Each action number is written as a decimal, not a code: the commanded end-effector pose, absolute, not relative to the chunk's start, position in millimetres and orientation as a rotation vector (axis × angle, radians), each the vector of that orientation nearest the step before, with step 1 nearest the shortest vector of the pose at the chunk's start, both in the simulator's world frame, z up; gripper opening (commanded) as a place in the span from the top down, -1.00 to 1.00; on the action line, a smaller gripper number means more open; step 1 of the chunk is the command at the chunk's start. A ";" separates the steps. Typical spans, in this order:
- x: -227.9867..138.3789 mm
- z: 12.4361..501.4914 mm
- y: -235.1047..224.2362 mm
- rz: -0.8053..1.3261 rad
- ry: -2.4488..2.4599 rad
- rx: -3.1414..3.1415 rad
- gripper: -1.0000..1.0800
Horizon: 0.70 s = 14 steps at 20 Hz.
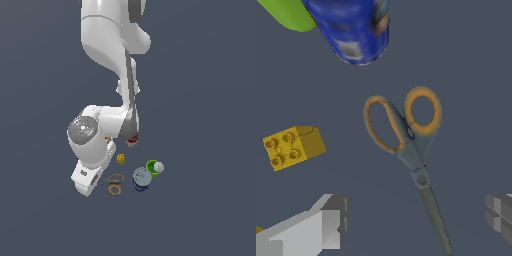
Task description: Pick up a designated object from a clutter of objects.
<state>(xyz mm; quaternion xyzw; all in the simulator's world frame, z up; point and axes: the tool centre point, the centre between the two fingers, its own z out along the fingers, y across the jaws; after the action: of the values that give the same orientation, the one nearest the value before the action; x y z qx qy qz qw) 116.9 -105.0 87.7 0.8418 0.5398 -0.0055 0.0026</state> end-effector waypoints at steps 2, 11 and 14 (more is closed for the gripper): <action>119.8 75.0 -109.9 -0.010 1.769 2.592 -0.92; 122.6 58.6 -116.1 0.000 1.860 2.532 -0.92; 122.3 58.5 -116.2 -0.001 1.858 2.534 -0.92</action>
<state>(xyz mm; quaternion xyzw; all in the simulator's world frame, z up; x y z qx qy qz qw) 122.1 -116.3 58.3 0.8066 0.5911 -0.0006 -0.0003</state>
